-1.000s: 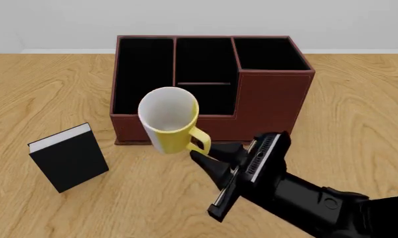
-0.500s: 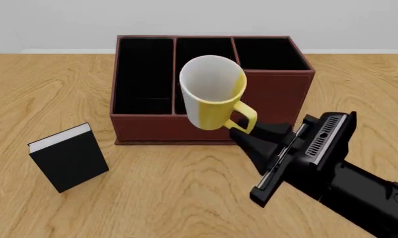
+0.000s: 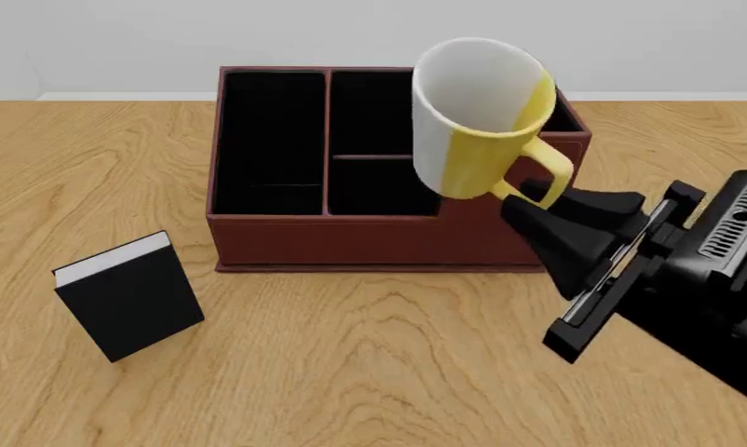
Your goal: Pick up the yellow and white mug and place it to the right of the caddy.
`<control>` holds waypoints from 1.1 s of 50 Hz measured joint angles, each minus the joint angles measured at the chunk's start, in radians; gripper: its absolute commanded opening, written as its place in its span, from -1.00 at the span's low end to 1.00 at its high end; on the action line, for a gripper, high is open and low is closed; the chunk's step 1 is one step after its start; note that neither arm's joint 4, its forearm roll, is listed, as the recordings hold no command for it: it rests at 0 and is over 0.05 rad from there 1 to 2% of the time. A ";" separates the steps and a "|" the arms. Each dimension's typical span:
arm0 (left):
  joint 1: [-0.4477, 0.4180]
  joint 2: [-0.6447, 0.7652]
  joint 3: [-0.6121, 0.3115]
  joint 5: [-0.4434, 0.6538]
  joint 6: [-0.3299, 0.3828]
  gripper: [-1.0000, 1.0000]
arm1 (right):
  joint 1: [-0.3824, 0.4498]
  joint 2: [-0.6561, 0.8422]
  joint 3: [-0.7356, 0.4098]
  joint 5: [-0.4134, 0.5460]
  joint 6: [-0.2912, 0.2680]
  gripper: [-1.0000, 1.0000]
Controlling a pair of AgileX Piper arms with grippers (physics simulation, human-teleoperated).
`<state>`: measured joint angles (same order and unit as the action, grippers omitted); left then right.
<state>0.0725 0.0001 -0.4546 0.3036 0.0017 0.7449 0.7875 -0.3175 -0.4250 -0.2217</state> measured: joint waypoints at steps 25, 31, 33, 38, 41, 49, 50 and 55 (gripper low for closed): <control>-0.013 0.000 0.020 -0.009 0.010 1.00 | -0.087 -0.138 -0.043 0.143 -0.014 -1.00; -0.015 0.000 0.025 -0.013 0.010 1.00 | -0.117 -0.168 -0.056 0.173 -0.018 -1.00; -0.015 0.000 0.026 -0.013 0.010 1.00 | -0.127 -0.176 -0.061 0.183 -0.019 -1.00; -0.016 0.000 0.026 -0.014 0.010 1.00 | -0.154 -0.196 -0.073 0.206 -0.021 -1.00; -0.017 0.000 0.026 -0.014 0.010 1.00 | -0.171 -0.206 -0.079 0.216 -0.022 -1.00; -0.020 0.000 0.030 -0.015 0.011 1.00 | -0.218 -0.231 -0.093 0.241 -0.025 -1.00; -0.020 0.000 0.031 -0.015 0.011 1.00 | -0.225 -0.233 -0.095 0.243 -0.025 -1.00; -0.021 0.000 0.033 -0.015 0.012 1.00 | -0.258 -0.243 -0.102 0.252 -0.024 -1.00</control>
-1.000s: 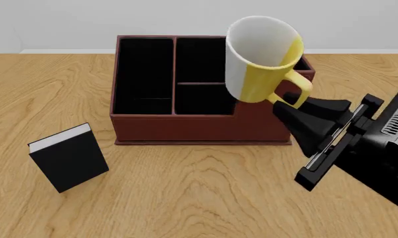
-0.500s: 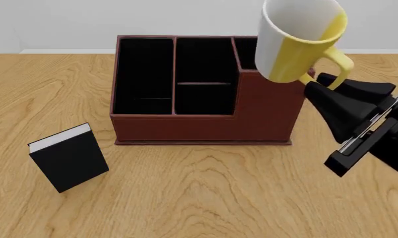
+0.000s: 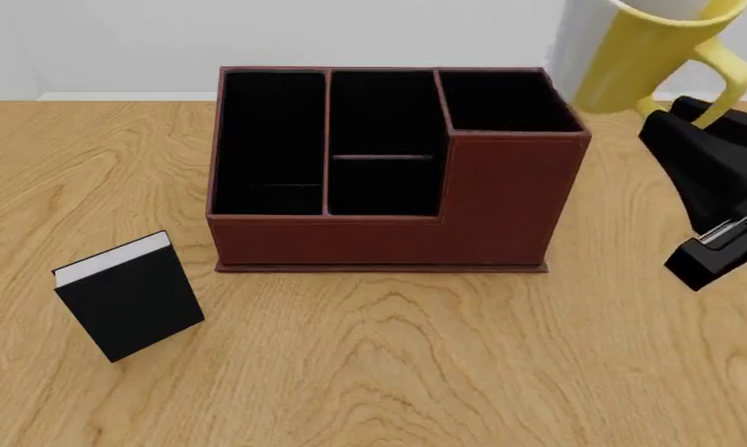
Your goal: Pick up the yellow and white mug and place it to the right of the caddy.
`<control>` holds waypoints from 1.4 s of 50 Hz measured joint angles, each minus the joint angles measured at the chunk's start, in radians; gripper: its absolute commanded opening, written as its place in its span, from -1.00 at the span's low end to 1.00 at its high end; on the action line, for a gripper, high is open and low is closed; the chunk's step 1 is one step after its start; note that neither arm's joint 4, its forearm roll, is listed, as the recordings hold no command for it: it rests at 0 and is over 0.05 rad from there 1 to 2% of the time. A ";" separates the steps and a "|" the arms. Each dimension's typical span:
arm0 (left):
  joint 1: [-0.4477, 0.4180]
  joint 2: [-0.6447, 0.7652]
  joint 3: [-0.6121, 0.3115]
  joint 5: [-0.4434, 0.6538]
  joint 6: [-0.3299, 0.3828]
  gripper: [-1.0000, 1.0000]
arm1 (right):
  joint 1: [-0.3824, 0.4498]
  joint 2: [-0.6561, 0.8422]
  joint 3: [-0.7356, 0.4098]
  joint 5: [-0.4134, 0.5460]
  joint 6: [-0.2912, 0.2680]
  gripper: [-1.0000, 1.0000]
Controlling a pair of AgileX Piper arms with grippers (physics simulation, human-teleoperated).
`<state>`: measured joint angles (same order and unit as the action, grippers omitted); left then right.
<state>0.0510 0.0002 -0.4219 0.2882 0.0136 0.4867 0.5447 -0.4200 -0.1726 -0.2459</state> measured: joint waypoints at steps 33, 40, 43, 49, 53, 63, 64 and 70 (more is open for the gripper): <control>-0.012 0.000 0.010 -0.002 0.007 1.00 | -0.190 -0.025 -0.010 0.019 0.024 -1.00; -0.015 0.000 0.011 -0.002 0.009 1.00 | -0.222 -0.019 0.000 0.009 0.025 -1.00; -0.016 0.000 0.011 -0.002 0.010 1.00 | -0.234 -0.015 0.006 0.003 0.025 -1.00; -0.019 0.000 0.012 -0.001 0.012 1.00 | -0.261 -0.006 0.015 -0.009 0.028 -1.00; -0.020 0.000 0.012 -0.001 0.013 1.00 | -0.281 0.000 0.018 -0.016 0.030 -1.00; -0.023 0.000 0.013 -0.001 0.016 1.00 | -0.334 0.017 0.024 -0.034 0.035 -1.00; -0.024 0.000 0.012 0.000 0.016 1.00 | -0.338 0.019 0.025 -0.036 0.035 -1.00; -0.025 0.000 0.011 0.002 0.019 1.00 | -0.364 0.034 0.034 -0.054 0.039 -1.00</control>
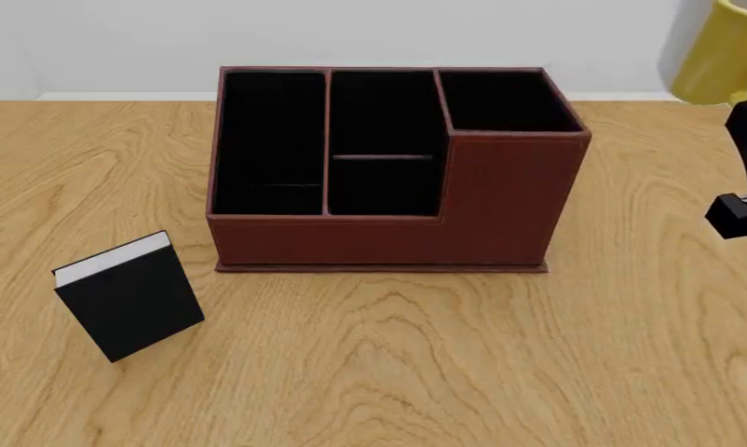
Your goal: Pick up the yellow and white mug and place it to the right of the caddy.
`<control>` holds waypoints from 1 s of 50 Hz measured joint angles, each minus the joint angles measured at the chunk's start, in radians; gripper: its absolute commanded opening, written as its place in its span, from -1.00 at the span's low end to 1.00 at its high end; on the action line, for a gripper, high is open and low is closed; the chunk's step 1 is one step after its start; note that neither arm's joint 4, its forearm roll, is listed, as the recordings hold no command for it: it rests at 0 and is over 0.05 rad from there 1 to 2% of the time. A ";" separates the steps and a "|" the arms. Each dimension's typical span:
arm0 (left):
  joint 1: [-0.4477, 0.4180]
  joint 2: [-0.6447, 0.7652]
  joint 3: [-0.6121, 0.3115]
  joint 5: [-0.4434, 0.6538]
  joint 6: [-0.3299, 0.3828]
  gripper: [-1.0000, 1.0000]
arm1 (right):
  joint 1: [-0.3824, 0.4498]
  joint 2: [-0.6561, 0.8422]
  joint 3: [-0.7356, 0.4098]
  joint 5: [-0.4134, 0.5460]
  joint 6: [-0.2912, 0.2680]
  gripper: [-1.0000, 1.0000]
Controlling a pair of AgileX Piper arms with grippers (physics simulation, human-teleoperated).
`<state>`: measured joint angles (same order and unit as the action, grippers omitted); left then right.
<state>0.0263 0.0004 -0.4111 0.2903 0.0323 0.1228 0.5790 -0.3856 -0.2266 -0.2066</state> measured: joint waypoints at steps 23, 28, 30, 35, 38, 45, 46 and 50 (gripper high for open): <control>-0.002 0.000 0.007 0.000 0.008 1.00 | -0.080 0.153 0.081 -0.175 0.032 -1.00; -0.003 0.000 0.009 0.000 0.009 1.00 | -0.096 0.181 0.092 -0.205 0.037 -1.00; -0.003 0.000 0.010 0.000 0.009 1.00 | -0.101 0.193 0.097 -0.218 0.037 -1.00; -0.002 0.000 0.014 -0.002 0.010 1.00 | -0.110 0.228 0.110 -0.254 0.042 -1.00; -0.002 0.000 0.018 -0.004 0.011 1.00 | -0.114 0.251 0.118 -0.277 0.044 -1.00; 0.000 0.000 0.022 -0.006 0.011 1.00 | -0.115 0.310 0.138 -0.336 0.049 -1.00; 0.000 0.000 0.023 -0.006 0.011 1.00 | -0.115 0.319 0.141 -0.345 0.050 -1.00; -0.001 0.000 0.025 -0.006 0.011 1.00 | -0.117 0.354 0.153 -0.379 0.053 -1.00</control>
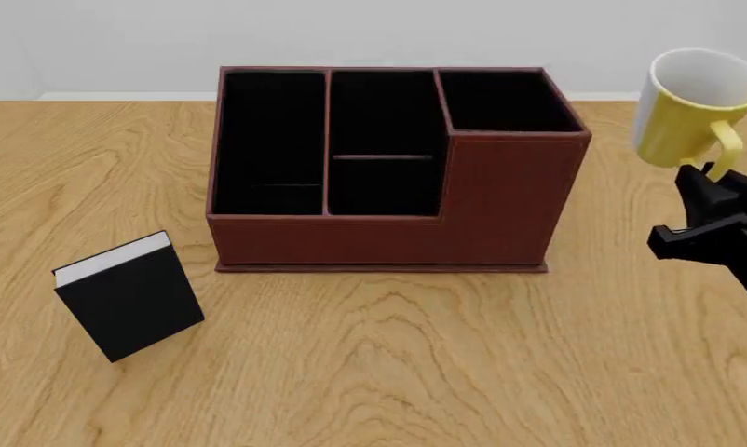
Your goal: Pick up the yellow and white mug and place it to the right of the caddy.
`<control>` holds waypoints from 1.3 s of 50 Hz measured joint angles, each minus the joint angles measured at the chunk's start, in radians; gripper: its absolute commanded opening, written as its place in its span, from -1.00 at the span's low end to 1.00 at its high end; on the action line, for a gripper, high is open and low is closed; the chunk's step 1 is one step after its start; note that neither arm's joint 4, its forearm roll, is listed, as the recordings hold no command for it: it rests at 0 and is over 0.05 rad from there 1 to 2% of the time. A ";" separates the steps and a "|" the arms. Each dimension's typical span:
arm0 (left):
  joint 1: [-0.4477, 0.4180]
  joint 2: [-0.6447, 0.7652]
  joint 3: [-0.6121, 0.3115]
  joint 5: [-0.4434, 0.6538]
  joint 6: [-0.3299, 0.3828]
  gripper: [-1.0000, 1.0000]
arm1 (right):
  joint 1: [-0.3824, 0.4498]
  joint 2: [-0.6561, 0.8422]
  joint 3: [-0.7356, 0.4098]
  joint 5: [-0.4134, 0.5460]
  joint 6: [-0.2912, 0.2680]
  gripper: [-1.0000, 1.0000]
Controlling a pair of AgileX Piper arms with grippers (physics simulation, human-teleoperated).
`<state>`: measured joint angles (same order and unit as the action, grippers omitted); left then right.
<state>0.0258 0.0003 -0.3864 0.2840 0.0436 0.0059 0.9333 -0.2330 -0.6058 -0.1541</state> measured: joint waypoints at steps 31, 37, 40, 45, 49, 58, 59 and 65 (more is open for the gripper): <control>-0.005 0.000 0.001 0.006 0.007 1.00 | -0.019 0.210 0.063 -0.211 0.015 -1.00; -0.006 0.000 0.002 0.006 0.008 1.00 | -0.020 0.248 0.072 -0.248 0.016 -1.00; -0.006 0.000 0.002 0.006 0.009 1.00 | -0.020 0.266 0.075 -0.265 0.018 -1.00; -0.007 0.000 0.002 0.007 0.010 1.00 | -0.022 0.296 0.081 -0.293 0.019 -1.00; -0.008 0.000 0.001 0.008 0.012 1.00 | -0.023 0.316 0.084 -0.312 0.022 -1.00; -0.009 0.000 -0.005 0.013 0.017 1.00 | -0.028 0.363 0.089 -0.358 0.027 -1.00; -0.009 0.000 -0.006 0.014 0.018 1.00 | -0.028 0.370 0.090 -0.364 0.027 -1.00; -0.011 0.000 -0.008 0.016 0.020 1.00 | -0.027 0.412 0.096 -0.404 0.029 -1.00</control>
<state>0.0148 0.0002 -0.3942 0.2997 0.0636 -0.0209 1.3454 -0.1365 -1.0094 -0.1253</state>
